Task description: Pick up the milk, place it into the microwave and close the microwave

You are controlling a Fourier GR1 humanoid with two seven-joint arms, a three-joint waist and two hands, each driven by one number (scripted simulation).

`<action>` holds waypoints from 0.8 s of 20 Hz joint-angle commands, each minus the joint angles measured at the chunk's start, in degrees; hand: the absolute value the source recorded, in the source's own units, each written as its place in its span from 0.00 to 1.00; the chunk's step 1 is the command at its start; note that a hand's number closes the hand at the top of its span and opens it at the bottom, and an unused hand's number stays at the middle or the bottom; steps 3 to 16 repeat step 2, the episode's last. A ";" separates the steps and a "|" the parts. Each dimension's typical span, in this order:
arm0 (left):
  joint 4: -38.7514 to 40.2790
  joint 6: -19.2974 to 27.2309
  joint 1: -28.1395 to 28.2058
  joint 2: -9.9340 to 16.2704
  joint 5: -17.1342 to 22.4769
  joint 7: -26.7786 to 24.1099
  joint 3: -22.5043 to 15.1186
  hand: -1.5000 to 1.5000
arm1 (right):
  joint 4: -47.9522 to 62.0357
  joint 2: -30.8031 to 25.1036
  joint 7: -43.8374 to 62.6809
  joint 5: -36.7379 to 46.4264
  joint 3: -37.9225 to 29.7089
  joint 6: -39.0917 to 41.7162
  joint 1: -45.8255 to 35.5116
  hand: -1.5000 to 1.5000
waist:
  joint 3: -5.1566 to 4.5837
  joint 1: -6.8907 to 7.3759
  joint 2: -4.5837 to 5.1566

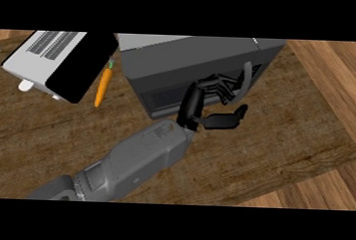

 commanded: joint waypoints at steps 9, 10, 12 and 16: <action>9.34 3.20 2.85 0.11 3.55 0.97 4.19 0.00 | -2.22 0.01 0.50 -0.96 -0.58 -0.69 2.58 0.00 | -0.02 1.16 -0.06; 9.34 3.20 2.85 0.11 3.55 0.97 4.19 0.00 | -2.22 0.01 0.50 -0.96 -0.58 -0.69 2.58 0.00 | -0.02 1.16 -0.06; 9.34 3.20 2.85 0.11 3.55 0.97 4.19 0.00 | -2.22 0.01 0.50 -0.96 -0.58 -0.69 2.58 0.00 | -0.02 1.16 -0.06; 9.34 3.20 2.85 0.11 3.55 0.97 4.19 0.00 | -2.22 0.01 0.50 -0.96 -0.58 -0.69 2.58 0.00 | -0.02 1.16 -0.06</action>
